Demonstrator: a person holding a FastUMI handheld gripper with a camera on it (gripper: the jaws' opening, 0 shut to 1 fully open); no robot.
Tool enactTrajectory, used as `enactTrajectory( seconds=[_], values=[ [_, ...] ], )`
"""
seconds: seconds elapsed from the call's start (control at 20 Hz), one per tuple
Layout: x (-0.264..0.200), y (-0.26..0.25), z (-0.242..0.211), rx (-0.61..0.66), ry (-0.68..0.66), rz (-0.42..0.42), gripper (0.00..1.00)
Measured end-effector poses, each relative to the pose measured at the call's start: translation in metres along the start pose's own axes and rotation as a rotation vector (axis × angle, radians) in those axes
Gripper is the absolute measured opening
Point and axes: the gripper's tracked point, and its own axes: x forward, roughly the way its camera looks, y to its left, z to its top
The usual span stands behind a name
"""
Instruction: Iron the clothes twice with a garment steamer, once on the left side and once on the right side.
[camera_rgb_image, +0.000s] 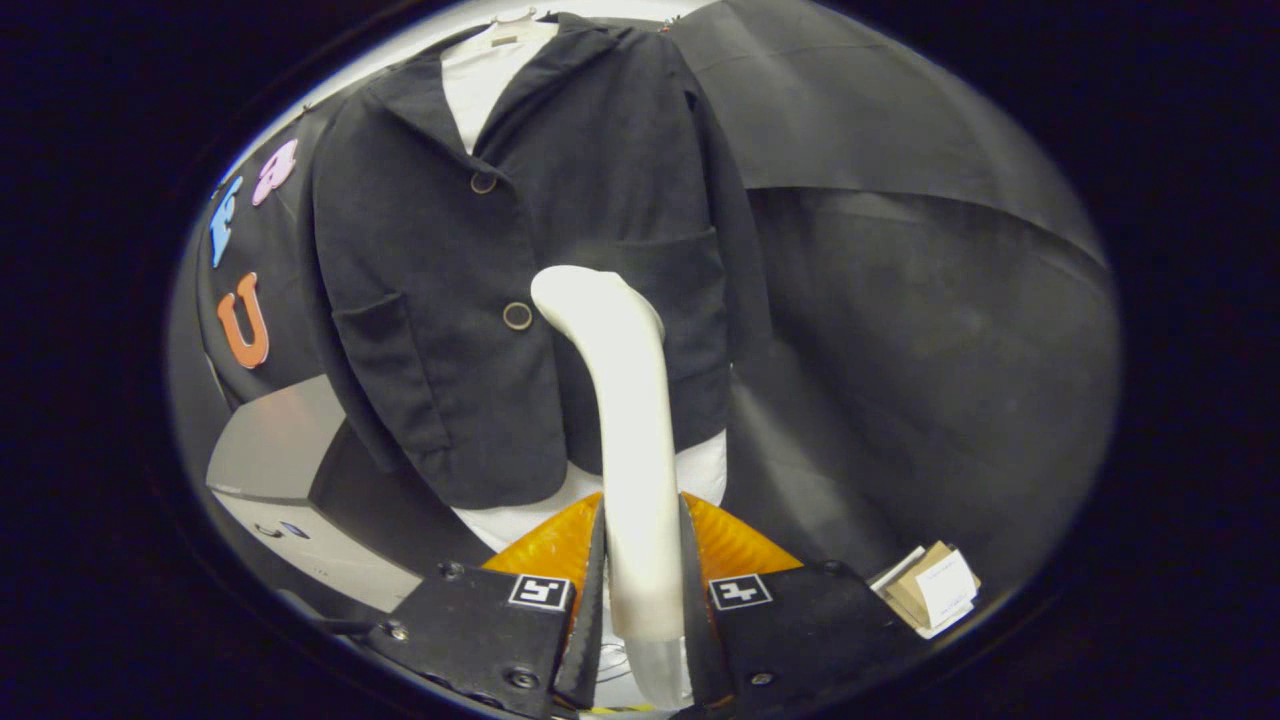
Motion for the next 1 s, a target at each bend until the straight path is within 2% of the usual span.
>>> enactTrajectory(
  seconds=[0.4,0.75,1.0],
  values=[
    [0.014,-0.011,-0.039,0.028,0.109,0.031,0.37],
    [0.026,-0.022,-0.052,0.049,0.142,0.130,0.37],
    [0.031,-0.035,-0.083,0.090,0.204,0.184,0.37]
  ],
)
